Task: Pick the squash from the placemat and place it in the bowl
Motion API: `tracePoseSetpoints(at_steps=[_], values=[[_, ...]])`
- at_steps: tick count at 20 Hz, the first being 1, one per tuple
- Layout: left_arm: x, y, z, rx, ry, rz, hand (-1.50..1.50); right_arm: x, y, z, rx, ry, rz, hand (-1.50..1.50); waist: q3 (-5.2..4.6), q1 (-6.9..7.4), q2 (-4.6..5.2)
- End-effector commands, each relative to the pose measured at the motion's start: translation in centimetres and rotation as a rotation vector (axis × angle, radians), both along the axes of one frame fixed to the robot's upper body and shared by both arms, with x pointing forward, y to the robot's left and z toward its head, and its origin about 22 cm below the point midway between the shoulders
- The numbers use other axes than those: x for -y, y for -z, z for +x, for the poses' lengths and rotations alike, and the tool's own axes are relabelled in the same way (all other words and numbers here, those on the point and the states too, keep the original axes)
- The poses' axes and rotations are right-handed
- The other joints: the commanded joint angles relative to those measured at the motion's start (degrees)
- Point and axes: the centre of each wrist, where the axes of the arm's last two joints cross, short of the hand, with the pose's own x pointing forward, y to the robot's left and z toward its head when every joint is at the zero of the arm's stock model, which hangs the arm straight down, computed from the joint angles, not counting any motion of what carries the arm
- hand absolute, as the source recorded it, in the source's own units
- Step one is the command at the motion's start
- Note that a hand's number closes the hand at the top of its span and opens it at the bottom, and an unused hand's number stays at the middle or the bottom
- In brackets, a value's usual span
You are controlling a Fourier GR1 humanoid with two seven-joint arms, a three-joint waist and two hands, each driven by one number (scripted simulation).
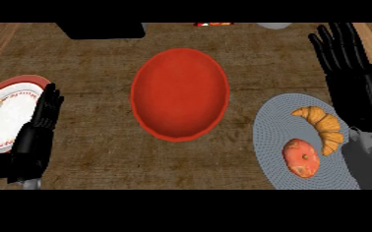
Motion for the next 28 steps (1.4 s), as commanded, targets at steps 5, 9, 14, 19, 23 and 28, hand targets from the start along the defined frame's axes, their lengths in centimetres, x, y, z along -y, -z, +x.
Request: tracePoseSetpoints(at_steps=[5,9,14,19,23,28], values=[[-1.8,-5.6,4.9,0.168,-0.018,-0.03,0.0,-8.5,1.5,-2.8,-0.058,-0.355,-0.017,-1.5,-1.06,0.84,-0.8],[-2.8,-4.8,3.9,0.134,-0.05,-0.073,0.0,-3.6,3.2,-3.7,0.058,0.201,-0.316,-1.5,-1.23,-2.63,-1.78],[-4.1,-5.5,5.0,0.128,-0.04,-0.079,0.0,-7.6,6.5,-11.3,0.163,0.193,-0.408,-1.5,-1.11,-1.96,-1.4],[-3.6,-4.9,4.2,0.125,-0.025,-0.095,0.0,-5.5,2.6,-14.7,0.123,0.286,-0.639,-1.5,-1.27,-1.1,-1.59],[-3.6,-5.5,5.0,0.12,-0.03,-0.115,0.0,-3.7,0.1,-16.9,0.012,0.368,-0.819,-1.5,-1.34,-1.83,-1.56],[-4.1,-5.2,4.7,0.134,-0.03,-0.088,0.0,-2.3,-3.2,-18.7,-0.179,0.303,-1.093,-1.5,-1.44,-1.23,-1.31]])
